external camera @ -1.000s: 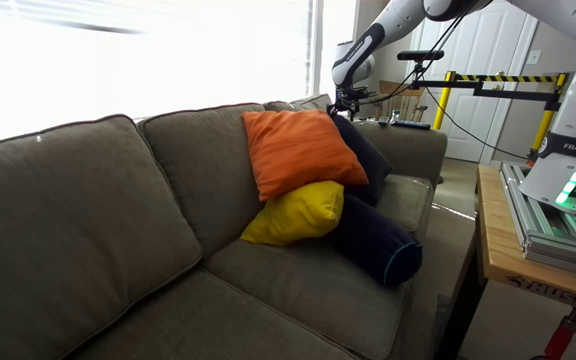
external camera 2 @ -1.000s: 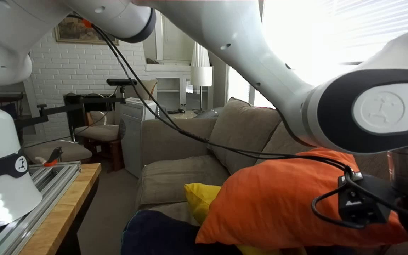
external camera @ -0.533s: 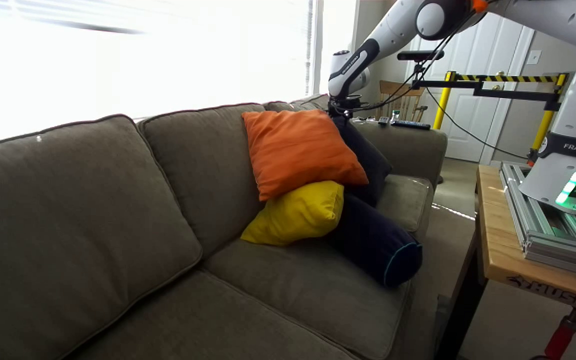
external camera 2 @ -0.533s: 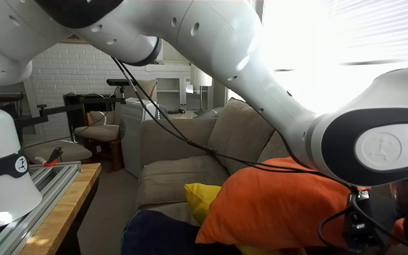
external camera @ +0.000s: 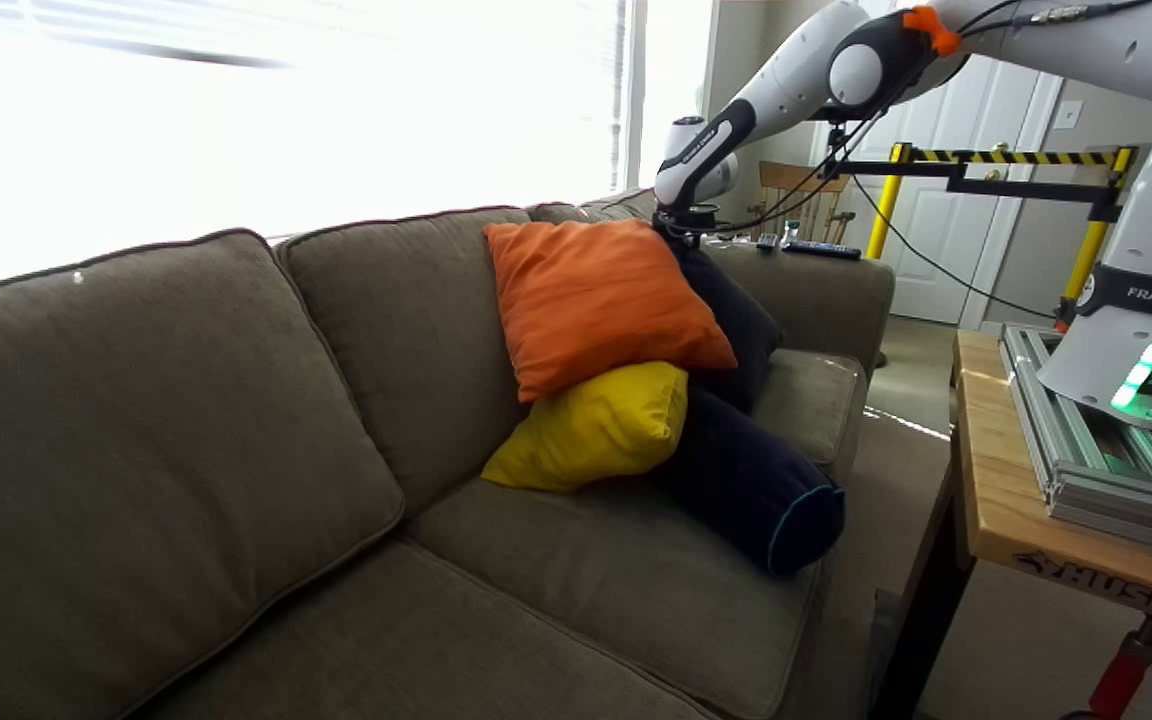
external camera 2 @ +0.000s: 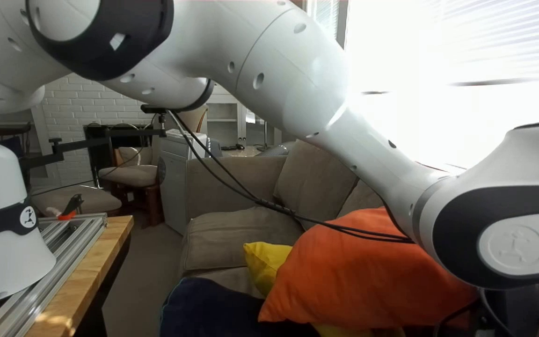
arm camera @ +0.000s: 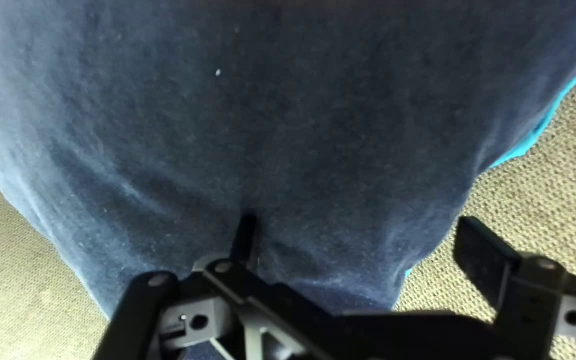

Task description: Put the square-shaped blue pillow onto the orange one

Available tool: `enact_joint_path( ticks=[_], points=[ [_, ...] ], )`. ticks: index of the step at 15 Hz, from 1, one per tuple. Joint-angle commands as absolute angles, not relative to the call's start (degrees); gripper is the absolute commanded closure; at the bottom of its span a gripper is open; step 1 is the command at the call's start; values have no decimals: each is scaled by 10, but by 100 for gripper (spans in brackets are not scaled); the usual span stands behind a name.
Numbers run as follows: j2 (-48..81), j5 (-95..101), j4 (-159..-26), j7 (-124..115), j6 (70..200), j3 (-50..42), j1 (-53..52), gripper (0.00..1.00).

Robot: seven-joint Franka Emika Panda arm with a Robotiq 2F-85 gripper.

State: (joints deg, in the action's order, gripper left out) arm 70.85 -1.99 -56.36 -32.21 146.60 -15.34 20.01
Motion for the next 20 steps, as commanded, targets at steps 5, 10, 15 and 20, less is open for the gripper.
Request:
enact_joint_path(
  ticks=[5, 10, 15, 20],
  points=[
    [777, -40, -448, -264, 1416, -104, 251, 41],
    [785, -44, -416, -258, 1335, -119, 250, 75],
    [794, -38, -380, -266, 1289, -124, 252, 100],
    [789, -28, -372, -274, 1271, -127, 250, 98]
  ],
)
